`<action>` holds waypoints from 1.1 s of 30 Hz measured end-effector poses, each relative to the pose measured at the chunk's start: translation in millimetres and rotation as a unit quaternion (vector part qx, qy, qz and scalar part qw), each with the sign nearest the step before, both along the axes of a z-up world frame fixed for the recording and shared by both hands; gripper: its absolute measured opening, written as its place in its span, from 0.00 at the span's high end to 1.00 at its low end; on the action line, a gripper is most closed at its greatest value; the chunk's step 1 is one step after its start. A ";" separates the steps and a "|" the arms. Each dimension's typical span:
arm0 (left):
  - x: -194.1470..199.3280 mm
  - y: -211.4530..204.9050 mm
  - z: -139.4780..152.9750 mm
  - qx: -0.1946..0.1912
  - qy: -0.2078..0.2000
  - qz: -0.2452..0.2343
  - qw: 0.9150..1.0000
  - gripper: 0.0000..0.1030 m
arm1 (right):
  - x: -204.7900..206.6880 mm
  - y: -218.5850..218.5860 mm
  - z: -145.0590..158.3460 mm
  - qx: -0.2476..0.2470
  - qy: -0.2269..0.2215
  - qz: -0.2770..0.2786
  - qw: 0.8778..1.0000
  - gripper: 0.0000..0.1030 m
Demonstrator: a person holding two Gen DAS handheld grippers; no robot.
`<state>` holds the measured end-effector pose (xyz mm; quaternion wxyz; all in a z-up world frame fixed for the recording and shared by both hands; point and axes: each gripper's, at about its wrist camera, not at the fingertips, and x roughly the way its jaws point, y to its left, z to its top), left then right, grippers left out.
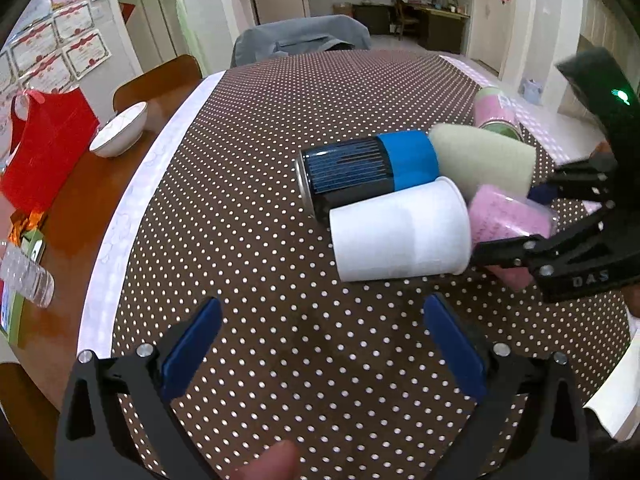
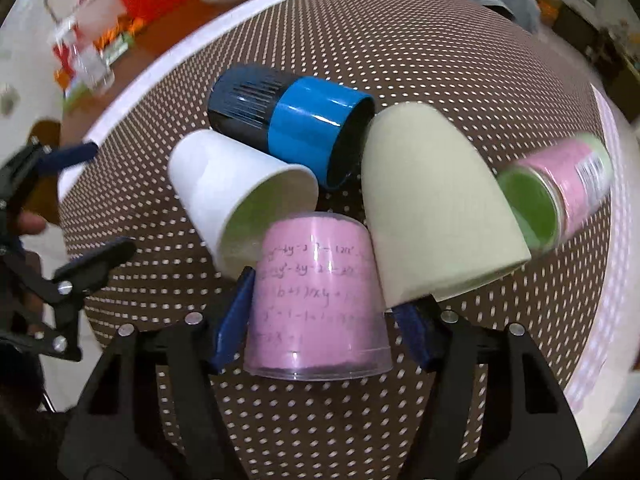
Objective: Flip cup upside down
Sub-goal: 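Move the right gripper toward the translucent pink cup lying on its side, then close the right gripper around the pink cup and lift it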
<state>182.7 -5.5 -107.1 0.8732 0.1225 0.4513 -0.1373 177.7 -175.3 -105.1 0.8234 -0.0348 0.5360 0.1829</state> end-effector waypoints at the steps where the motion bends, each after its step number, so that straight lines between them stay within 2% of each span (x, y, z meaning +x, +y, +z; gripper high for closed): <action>1: -2.5 -0.3 0.8 -0.004 -0.001 0.001 1.000 0.04 | -5.2 -2.9 0.6 0.009 -0.002 -0.007 1.000 0.37; 7: -23.7 -5.3 4.8 -0.012 -0.014 0.007 1.000 0.04 | -41.5 -17.5 1.2 0.053 -0.024 -0.038 0.998 0.38; 10: -35.5 -8.4 1.8 -0.005 -0.016 0.003 1.000 0.04 | -56.9 -16.9 -6.9 0.043 -0.040 -0.041 0.997 0.37; 13: -46.2 -8.5 -0.9 -0.002 -0.017 0.002 1.000 0.04 | -60.9 -15.4 -1.6 0.045 -0.045 -0.039 0.997 0.35; 14: -49.6 -8.0 -0.9 -0.003 -0.018 0.002 1.000 0.04 | -62.5 -12.0 2.4 0.046 -0.047 -0.037 0.997 0.30; 17: -58.1 -5.1 0.9 -0.008 -0.025 0.008 1.000 0.04 | -65.5 -9.6 11.8 0.040 -0.064 -0.028 0.997 0.26; 21: -63.5 2.7 2.7 -0.018 -0.029 0.016 0.999 0.04 | -76.9 -7.3 23.4 0.026 -0.082 -0.024 0.996 0.26; 25: -67.8 6.7 2.4 -0.019 -0.032 0.020 0.999 0.04 | -87.0 3.4 35.8 0.037 -0.097 -0.003 0.995 0.26; 30: -71.3 9.4 2.5 -0.021 -0.035 0.022 0.999 0.04 | -73.5 18.0 28.0 0.013 -0.078 -0.001 0.997 0.26; 32: -71.5 9.6 3.0 -0.022 -0.037 0.023 0.999 0.04 | -62.3 20.5 20.9 -0.002 -0.062 -0.014 0.998 0.34; 33: -71.2 9.9 3.3 -0.022 -0.038 0.024 0.999 0.04 | -57.6 19.9 17.4 -0.008 -0.055 -0.017 0.998 0.35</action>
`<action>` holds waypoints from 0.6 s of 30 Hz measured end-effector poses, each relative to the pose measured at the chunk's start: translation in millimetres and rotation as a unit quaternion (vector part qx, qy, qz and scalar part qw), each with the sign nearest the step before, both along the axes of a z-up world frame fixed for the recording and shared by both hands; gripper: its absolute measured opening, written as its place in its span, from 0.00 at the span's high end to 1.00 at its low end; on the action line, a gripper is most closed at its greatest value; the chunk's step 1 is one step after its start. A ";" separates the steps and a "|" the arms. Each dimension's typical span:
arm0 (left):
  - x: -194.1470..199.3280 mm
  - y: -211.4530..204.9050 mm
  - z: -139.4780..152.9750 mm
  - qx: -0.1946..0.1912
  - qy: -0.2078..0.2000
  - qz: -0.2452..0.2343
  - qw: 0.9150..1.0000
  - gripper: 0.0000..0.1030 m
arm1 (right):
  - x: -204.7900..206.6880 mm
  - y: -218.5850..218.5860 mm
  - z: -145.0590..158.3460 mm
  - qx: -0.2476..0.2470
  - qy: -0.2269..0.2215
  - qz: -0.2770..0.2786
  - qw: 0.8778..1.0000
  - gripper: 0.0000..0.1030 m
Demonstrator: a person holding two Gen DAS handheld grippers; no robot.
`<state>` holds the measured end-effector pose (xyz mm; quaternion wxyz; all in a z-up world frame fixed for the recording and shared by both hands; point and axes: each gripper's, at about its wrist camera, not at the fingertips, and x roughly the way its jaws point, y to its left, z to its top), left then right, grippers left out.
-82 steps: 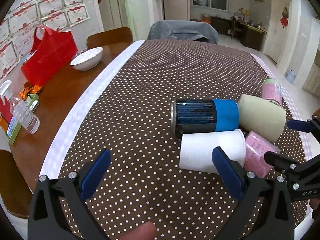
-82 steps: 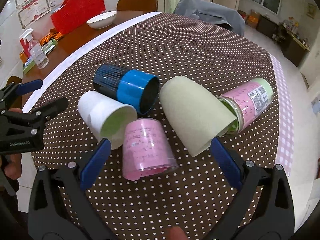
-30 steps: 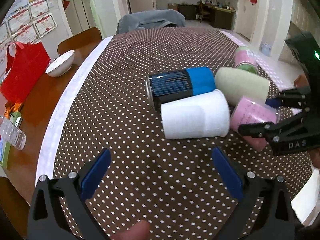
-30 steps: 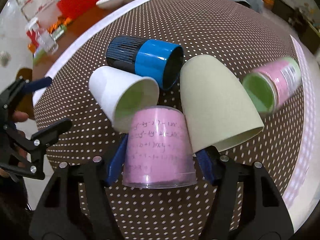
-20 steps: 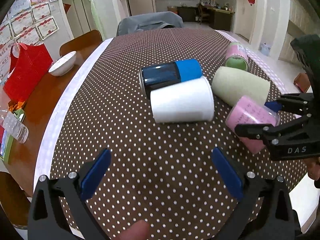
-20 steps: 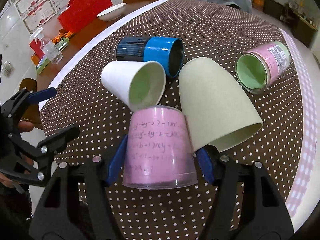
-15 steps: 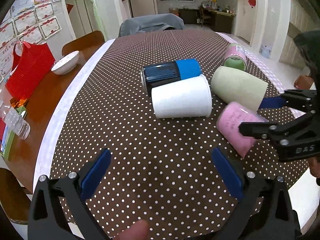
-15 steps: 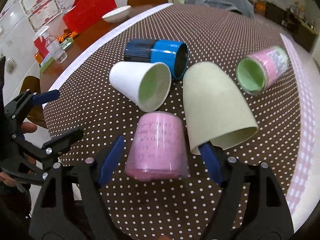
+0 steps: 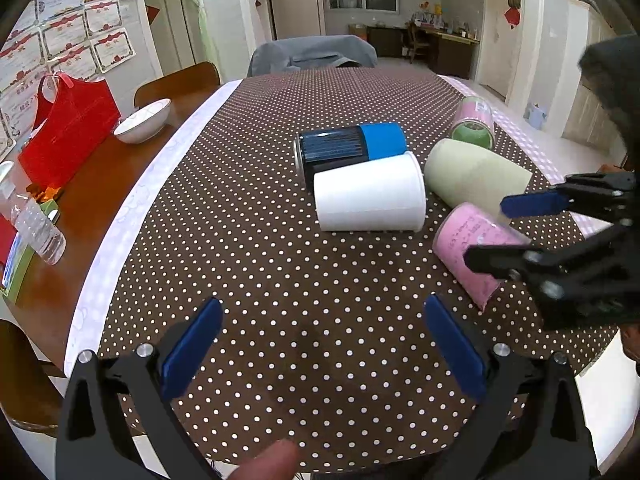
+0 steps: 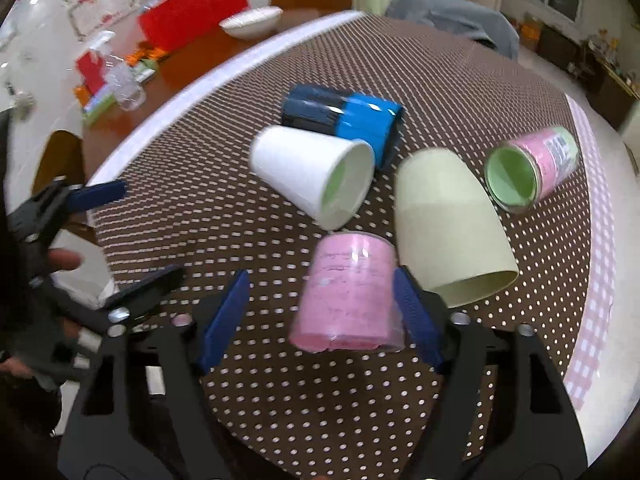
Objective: Flip cup upside down
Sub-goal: 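Close the right gripper around the pink cup and lift it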
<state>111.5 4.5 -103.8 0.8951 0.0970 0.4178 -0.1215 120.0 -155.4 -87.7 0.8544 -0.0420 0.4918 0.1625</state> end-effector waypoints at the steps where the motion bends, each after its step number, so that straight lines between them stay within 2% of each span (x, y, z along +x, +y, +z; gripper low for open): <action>1: 0.2 0.8 0.3 -0.001 -0.001 0.001 1.000 0.04 | 2.9 1.0 -2.1 0.000 0.007 0.000 1.000 0.36; 6: 0.8 1.2 -1.1 -0.001 0.000 0.000 1.000 0.04 | 16.0 5.5 -17.6 -0.029 0.039 -0.001 0.999 0.40; 12: 0.3 0.8 -2.1 -0.002 0.000 0.000 1.000 0.04 | 19.2 12.5 -21.5 -0.038 0.040 0.010 0.998 0.41; 18: -5.3 5.4 -1.9 -0.004 -0.002 0.004 1.000 0.04 | 5.1 15.5 -11.6 0.038 0.034 -0.003 0.999 0.42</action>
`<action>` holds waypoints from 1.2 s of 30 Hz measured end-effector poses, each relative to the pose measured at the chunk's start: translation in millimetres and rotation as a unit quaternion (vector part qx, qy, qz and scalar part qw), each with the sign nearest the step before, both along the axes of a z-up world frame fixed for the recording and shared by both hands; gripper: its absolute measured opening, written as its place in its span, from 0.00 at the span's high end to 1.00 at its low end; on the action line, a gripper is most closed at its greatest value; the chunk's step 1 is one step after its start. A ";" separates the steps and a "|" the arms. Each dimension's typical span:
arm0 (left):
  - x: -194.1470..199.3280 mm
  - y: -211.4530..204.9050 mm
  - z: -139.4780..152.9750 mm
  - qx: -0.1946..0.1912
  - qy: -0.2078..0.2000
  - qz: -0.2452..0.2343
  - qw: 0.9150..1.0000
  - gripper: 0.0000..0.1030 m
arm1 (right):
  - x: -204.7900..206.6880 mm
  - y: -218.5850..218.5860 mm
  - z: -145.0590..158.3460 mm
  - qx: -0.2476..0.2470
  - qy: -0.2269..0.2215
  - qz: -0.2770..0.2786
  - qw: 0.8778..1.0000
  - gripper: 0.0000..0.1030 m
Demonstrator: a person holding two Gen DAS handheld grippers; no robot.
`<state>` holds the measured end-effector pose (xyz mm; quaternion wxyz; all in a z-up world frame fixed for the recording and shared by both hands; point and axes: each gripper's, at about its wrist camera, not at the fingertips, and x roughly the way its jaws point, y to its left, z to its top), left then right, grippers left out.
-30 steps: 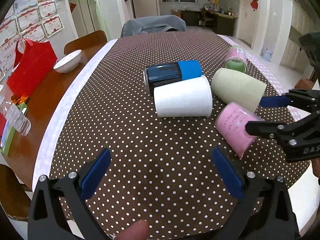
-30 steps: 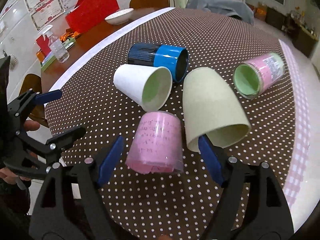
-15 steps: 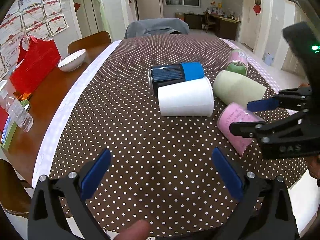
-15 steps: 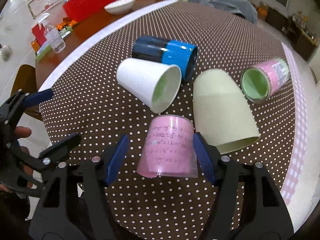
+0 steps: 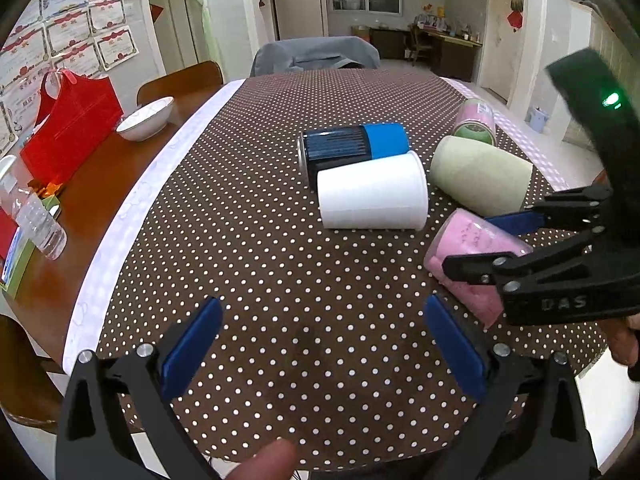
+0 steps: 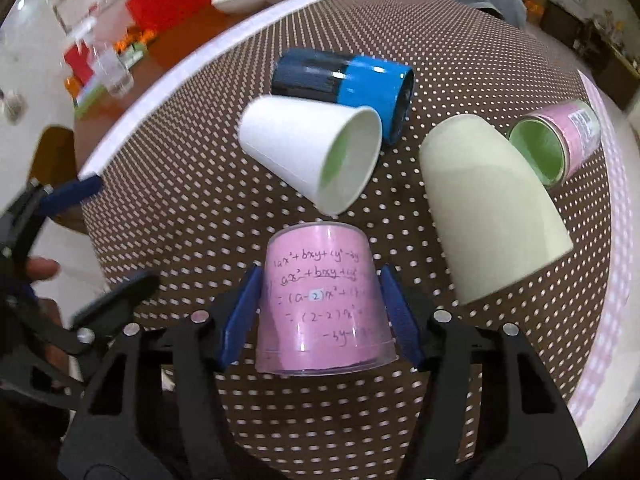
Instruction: Flip cup upside down
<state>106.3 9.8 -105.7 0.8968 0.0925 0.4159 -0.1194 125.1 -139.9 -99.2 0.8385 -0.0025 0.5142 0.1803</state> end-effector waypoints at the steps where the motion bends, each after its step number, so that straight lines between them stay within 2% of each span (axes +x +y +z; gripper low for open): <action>1: -1.7 1.4 0.5 0.001 -0.002 0.000 1.000 0.04 | -4.5 1.1 3.6 0.014 -0.004 -0.008 1.000 0.42; 4: -7.7 7.5 1.1 0.002 -0.007 0.004 1.000 0.04 | -16.6 1.9 8.6 0.055 -0.008 -0.028 0.998 0.42; 8: -18.7 15.1 -3.1 0.002 -0.010 0.007 1.000 0.04 | -32.7 4.6 -1.3 0.082 -0.002 -0.056 0.995 0.42; 14: -35.3 22.5 -12.2 0.002 -0.012 0.010 1.000 0.04 | -42.1 5.7 -20.4 0.082 0.006 -0.083 0.993 0.39; 15: -36.9 23.2 -12.7 0.002 -0.013 0.011 1.000 0.04 | -42.4 8.8 -21.4 0.081 0.006 -0.088 0.993 0.37; 17: -39.3 24.4 -11.4 0.002 -0.016 0.014 1.000 0.04 | -43.0 8.2 -19.3 0.085 0.002 -0.091 0.992 0.24; 23: -44.7 22.1 -1.6 -0.007 -0.030 0.023 0.999 0.04 | -56.5 -4.9 2.4 0.108 -0.045 -0.100 0.988 0.06; 36: -55.1 -4.6 17.3 -0.010 -0.046 0.033 0.998 0.04 | -84.8 -42.8 32.2 0.096 -0.137 -0.106 0.980 0.06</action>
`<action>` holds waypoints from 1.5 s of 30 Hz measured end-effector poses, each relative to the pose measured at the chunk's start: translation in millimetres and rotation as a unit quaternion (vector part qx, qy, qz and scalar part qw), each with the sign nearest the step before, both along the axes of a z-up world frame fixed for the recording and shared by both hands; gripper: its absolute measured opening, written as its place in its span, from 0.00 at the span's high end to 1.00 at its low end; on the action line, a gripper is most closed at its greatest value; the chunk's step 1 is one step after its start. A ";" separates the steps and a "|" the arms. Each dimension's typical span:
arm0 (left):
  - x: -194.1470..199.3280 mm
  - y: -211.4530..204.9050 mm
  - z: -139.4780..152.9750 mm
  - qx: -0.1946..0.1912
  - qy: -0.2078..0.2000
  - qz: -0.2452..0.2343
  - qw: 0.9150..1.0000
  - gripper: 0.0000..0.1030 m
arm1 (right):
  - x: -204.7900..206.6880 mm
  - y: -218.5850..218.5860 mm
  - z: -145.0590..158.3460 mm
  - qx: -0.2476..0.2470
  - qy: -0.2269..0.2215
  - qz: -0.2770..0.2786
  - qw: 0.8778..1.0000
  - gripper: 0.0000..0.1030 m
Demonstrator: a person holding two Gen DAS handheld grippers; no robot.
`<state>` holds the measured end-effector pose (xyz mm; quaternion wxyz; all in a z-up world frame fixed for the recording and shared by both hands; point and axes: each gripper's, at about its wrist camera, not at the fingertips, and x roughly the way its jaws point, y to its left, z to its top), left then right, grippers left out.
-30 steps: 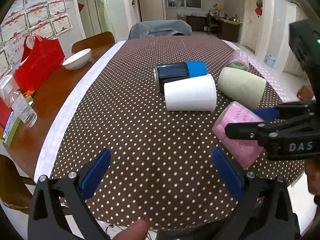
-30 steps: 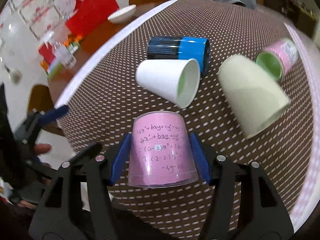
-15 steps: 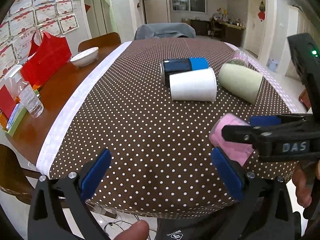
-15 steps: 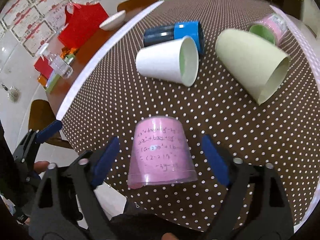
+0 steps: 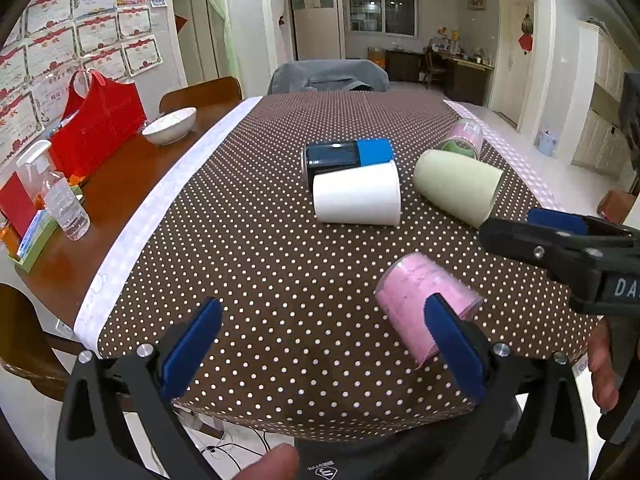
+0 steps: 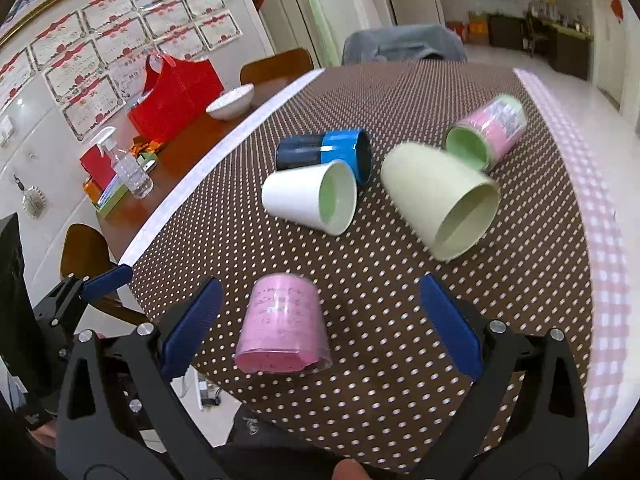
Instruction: Flip cup upside down
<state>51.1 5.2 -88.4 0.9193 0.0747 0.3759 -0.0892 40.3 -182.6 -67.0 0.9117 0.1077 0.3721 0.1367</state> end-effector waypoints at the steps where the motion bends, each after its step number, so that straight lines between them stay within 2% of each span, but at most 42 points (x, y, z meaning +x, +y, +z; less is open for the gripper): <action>1: -0.4 -1.7 1.1 0.001 -0.003 0.002 1.000 0.04 | 0.1 -2.7 2.2 0.000 -0.006 -0.001 1.000 0.06; 10: 5.9 -14.8 9.5 0.010 -0.021 0.023 0.999 0.04 | 6.4 -21.6 12.1 0.010 -0.037 -0.002 0.999 0.06; 20: 24.1 -20.7 19.0 0.010 0.004 0.053 0.999 0.04 | 20.2 -40.1 25.4 -0.009 -0.048 0.000 0.999 0.06; 25: 32.7 -31.5 19.1 -0.005 0.045 0.073 0.996 0.04 | 30.1 -51.3 25.4 -0.015 -0.035 0.016 0.999 0.06; 28: 37.8 -40.2 14.3 -0.024 0.082 0.083 0.993 0.04 | 36.6 -60.0 25.2 -0.017 -0.031 0.024 0.999 0.06; 32: 46.3 -50.5 5.8 -0.030 0.112 0.107 0.988 0.04 | 45.7 -71.6 22.2 -0.014 -0.025 0.030 0.999 0.06; 38: 63.7 -59.6 -13.2 -0.043 0.168 0.131 0.976 0.04 | 60.5 -88.0 14.6 -0.007 -0.013 0.037 0.999 0.06; 45: 82.1 -58.8 -38.2 -0.053 0.239 0.149 0.958 0.04 | 73.2 -93.5 5.3 -0.001 -0.002 0.049 0.999 0.06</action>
